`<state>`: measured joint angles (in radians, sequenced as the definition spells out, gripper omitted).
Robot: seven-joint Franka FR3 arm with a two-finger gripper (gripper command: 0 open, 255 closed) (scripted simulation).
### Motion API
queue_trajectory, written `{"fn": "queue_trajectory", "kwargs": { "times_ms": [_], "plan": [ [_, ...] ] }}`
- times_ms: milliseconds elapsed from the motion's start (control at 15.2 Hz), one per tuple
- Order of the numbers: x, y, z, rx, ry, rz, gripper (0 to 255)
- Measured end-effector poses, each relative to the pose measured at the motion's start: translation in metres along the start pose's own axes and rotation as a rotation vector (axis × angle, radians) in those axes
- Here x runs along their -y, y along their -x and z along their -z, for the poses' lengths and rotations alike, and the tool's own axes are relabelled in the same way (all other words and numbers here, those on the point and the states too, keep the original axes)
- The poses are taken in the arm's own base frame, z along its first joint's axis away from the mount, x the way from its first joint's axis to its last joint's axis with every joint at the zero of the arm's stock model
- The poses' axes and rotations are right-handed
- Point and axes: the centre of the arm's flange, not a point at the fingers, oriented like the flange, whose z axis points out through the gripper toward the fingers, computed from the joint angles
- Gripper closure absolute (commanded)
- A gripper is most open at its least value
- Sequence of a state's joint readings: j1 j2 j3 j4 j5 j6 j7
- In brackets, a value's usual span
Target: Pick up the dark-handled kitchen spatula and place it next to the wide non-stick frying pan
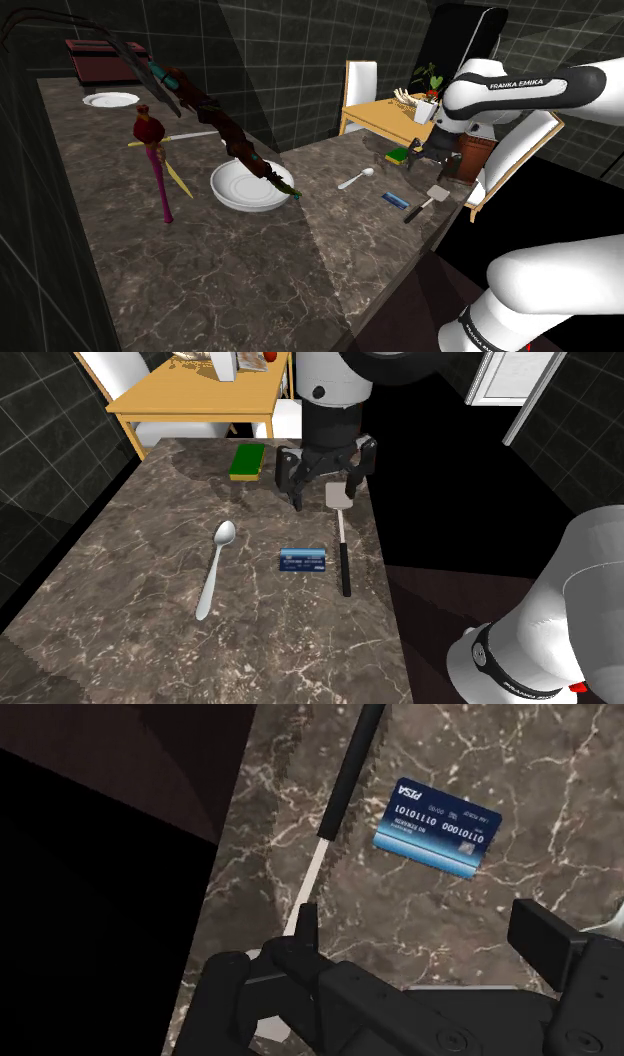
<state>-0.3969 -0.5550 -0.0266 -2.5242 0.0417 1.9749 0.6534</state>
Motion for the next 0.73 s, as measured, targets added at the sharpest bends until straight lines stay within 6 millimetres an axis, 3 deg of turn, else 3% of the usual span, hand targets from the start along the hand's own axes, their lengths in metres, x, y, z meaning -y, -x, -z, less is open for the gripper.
{"fn": "queue_trajectory", "kwargs": {
  "times_ms": [396, 726],
  "plan": [
    [-0.045, -0.024, -0.053, 0.027, 0.024, -0.359, 0],
    [-0.05, -0.023, -0.079, 0.03, 0.026, -0.393, 0]
  ]
}}
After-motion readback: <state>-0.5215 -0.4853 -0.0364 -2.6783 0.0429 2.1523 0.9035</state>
